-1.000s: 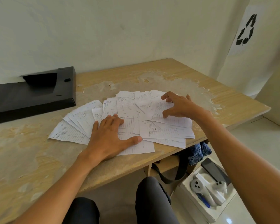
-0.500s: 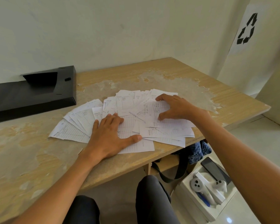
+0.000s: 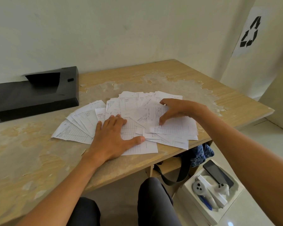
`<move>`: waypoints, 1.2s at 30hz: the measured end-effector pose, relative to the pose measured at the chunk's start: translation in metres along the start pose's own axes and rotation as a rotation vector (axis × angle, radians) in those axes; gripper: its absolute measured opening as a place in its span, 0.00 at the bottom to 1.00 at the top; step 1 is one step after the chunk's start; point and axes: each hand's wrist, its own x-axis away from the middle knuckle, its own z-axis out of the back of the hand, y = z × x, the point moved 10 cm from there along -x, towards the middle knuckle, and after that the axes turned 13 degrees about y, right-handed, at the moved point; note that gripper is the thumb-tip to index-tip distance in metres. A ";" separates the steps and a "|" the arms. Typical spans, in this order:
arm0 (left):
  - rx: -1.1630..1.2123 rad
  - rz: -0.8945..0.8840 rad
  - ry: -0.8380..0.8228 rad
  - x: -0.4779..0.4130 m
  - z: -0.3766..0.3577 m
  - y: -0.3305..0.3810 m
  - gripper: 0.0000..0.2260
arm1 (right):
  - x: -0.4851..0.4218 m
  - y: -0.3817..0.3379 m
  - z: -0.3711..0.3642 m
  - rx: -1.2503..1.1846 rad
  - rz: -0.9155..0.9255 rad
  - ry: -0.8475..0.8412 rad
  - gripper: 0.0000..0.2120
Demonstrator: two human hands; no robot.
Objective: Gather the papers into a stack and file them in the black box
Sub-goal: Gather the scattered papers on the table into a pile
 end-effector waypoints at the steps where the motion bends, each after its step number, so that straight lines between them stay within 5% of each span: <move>1: 0.004 0.000 0.000 0.000 0.000 0.000 0.46 | 0.002 -0.001 -0.001 -0.011 -0.011 -0.017 0.38; 27: 0.037 -0.006 0.081 0.000 0.006 -0.002 0.48 | 0.010 -0.011 -0.006 0.206 -0.078 -0.103 0.42; 36: -0.012 -0.044 0.089 0.005 0.016 -0.007 0.49 | 0.014 -0.007 -0.007 0.115 -0.069 -0.088 0.34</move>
